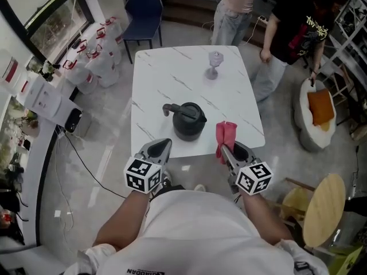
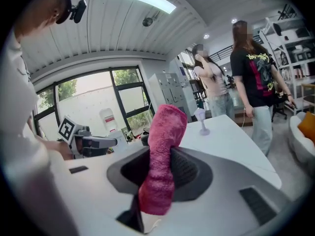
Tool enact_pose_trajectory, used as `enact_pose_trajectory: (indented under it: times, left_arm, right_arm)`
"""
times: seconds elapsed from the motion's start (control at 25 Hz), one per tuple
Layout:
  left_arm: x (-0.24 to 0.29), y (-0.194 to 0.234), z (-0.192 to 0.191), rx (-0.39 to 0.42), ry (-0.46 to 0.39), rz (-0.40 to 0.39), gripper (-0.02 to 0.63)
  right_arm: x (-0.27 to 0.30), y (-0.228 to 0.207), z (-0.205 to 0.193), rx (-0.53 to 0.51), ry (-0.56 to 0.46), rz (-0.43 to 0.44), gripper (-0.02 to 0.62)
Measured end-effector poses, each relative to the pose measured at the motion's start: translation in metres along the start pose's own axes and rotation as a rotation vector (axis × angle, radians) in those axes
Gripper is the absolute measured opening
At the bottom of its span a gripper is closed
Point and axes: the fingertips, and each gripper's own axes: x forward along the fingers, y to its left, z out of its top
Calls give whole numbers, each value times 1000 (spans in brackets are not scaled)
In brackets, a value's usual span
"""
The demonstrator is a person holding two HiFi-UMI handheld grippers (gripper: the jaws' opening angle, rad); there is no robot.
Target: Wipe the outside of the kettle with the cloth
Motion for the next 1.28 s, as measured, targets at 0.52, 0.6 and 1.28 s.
enact_pose_trajectory:
  times: [0.52, 0.6, 1.28]
  left_arm:
    - [-4, -9, 4, 43, 8, -2, 2]
    - [-3, -9, 5, 47, 7, -1, 2]
    - [-3, -10, 7, 61, 7, 0, 2]
  right_arm:
    - [-3, 6, -1, -22, -5, 6, 117]
    - [-3, 4, -2, -15, -3, 6, 117]
    - [-3, 6, -5, -15, 4, 8, 116]
